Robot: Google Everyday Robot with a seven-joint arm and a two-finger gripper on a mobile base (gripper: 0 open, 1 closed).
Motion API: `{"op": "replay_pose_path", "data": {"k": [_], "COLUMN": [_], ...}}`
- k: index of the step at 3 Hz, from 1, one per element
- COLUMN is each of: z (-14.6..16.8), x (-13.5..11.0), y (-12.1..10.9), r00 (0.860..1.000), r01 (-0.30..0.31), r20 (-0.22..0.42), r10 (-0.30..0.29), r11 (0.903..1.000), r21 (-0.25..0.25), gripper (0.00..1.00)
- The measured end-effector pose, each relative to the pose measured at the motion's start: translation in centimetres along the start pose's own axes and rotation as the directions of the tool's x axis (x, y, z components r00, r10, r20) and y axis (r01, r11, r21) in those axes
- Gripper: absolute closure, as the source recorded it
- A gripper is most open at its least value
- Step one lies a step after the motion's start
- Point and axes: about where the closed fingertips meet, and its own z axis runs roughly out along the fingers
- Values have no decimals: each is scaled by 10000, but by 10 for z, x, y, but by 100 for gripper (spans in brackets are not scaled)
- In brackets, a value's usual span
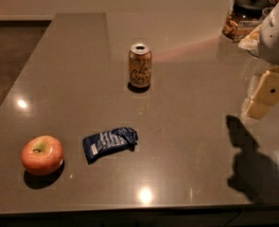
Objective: Pick orange can
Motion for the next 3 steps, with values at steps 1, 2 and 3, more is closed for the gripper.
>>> {"op": "replay_pose_path", "data": {"k": [1,2,3], "z": [1,8,24], "x": [-3,-16,-37], "y": [-2,-13,-30], "r00": [10000,9993,9957], "r01": [-26,-149,-423], "r20": [59,344,821], "r10": [26,149,426], "r11": [10000,9999,9991], "r21": [7,6,-49], "gripper": [0,0,0]}}
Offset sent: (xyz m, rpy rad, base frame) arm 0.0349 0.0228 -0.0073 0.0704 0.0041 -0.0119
